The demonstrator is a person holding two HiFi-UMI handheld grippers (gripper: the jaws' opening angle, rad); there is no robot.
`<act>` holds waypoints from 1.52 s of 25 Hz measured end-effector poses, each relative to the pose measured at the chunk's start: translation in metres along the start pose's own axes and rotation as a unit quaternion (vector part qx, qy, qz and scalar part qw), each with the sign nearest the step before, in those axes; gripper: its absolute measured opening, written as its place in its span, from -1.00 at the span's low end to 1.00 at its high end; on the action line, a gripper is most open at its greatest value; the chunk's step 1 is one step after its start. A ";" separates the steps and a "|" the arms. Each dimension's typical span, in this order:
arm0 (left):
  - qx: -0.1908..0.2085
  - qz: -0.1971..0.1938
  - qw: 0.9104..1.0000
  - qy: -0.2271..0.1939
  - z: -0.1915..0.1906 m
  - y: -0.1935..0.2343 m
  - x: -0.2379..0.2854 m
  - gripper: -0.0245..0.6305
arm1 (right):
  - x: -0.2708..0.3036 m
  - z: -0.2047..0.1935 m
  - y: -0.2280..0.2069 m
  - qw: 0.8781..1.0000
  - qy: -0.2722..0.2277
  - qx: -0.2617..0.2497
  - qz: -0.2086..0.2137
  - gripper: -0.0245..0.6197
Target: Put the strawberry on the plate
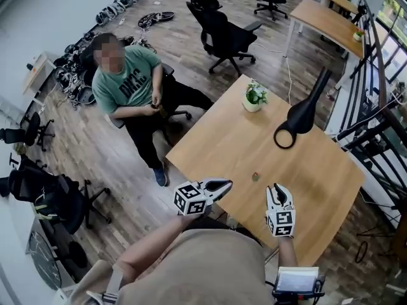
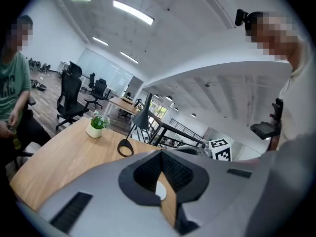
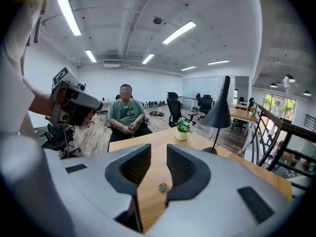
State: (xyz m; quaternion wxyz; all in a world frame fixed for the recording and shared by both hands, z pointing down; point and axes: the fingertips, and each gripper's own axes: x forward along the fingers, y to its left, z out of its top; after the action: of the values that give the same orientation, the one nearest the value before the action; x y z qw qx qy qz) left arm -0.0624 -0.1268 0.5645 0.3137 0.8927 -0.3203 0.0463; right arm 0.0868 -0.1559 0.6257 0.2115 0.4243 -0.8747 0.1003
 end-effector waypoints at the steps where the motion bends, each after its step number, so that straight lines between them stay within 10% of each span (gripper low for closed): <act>1: 0.000 0.010 1.000 -0.005 0.001 0.003 -0.002 -0.92 | 0.005 -0.001 0.001 1.000 0.002 -0.004 0.008 -0.67; 14: 0.000 0.086 0.996 -0.002 -0.020 0.025 0.008 -0.92 | 0.071 -0.061 -0.015 0.995 0.059 -0.039 0.067 -0.67; 38: -0.023 0.089 0.994 0.063 -0.029 0.063 0.027 -0.92 | 0.218 -0.228 0.002 0.960 0.266 -0.047 0.076 -0.54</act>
State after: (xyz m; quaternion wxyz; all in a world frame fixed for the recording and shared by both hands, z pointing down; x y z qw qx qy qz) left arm -0.0761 -0.1621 0.6288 0.3481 0.8484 -0.3794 0.1231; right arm 0.0303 -0.2259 0.9276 0.4482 0.3039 -0.8203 0.1840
